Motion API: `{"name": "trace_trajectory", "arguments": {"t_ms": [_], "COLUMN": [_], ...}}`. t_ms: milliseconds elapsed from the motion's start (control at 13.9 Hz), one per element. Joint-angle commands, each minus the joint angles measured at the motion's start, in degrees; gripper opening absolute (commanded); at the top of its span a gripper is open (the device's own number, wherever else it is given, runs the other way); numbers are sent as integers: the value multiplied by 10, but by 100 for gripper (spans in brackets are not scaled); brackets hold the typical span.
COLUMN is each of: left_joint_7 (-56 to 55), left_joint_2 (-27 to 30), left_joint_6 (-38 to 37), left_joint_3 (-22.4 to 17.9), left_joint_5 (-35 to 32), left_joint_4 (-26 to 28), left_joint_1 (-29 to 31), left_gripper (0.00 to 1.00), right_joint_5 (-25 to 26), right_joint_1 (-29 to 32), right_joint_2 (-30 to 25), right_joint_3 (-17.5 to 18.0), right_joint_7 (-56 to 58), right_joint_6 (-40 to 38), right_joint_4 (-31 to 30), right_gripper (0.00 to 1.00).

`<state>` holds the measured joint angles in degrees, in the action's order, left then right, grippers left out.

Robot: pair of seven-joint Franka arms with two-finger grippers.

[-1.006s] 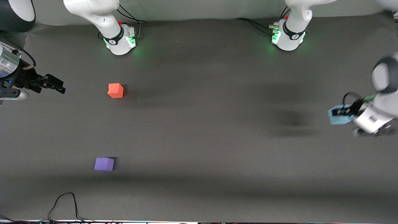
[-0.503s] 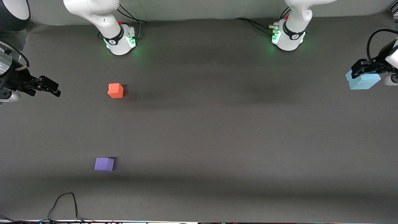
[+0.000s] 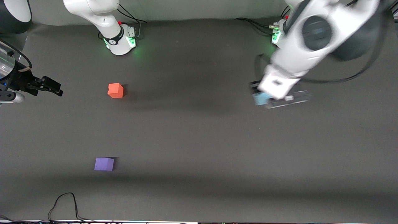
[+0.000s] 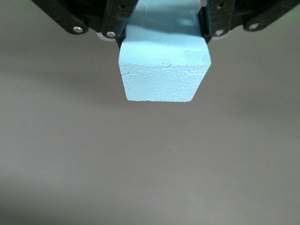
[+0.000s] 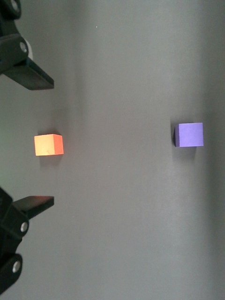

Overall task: Place blue block between orange and purple blocks
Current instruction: 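Carry the blue block with the left gripper toward the table middle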

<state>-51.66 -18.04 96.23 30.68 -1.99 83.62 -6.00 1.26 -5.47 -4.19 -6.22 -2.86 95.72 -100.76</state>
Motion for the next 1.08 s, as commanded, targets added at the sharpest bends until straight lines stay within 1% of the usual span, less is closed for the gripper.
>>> {"name": "trace_trajectory", "arguments": {"t_ms": [0,144,215,287,359,431,646,718,790,862,934,1006], "left_joint_7": [-117,-161,-166,-168,-168,-169,-183,-191,-191,-193,-194,-196], "left_joint_2": [-161,-221,-244,-268,-290,-307,-342,-349,-354,-354,-354,-354], "left_joint_6": [44,128,158,177,192,208,248,263,268,268,268,268], "left_joint_3": [-5,-5,-6,-16,-37,-55,-98,-105,-107,-107,-107,-107], "left_joint_5": [-76,-114,-133,-157,-173,-174,-174,-174,-174,-172,-171,-171], "left_joint_4": [-120,-118,-116,-116,-116,-116,-116,-116,-116,-116,-116,-116], "left_joint_1": [-104,-138,-149,-168,-188,-205,-250,-258,-259,-260,-261,-262], "left_gripper": [8,8,8,8,9,9,10,18,24,25,24,26], "right_joint_5": [1,1,1,1,1,1,1,1,1,1,1,1], "right_joint_1": [-9,-16,-17,-17,-18,-19,-19,-19,-19,-19,-19,-19], "right_joint_2": [4,6,7,7,7,8,-2,-3,-5,-5,-2,1], "right_joint_3": [4,3,3,3,3,3,1,1,1,1,1,1], "right_joint_7": [8,8,8,5,5,7,7,7,6,6,7,7], "right_joint_6": [-9,-13,-14,-14,-18,-21,-29,-40,-41,-41,-41,-41], "right_joint_4": [2,-3,-7,-12,-16,-24,-51,-50,-51,-51,-51,-51], "right_gripper": [100,100,100,100,100,100,100,100,100,100,100,100]}}
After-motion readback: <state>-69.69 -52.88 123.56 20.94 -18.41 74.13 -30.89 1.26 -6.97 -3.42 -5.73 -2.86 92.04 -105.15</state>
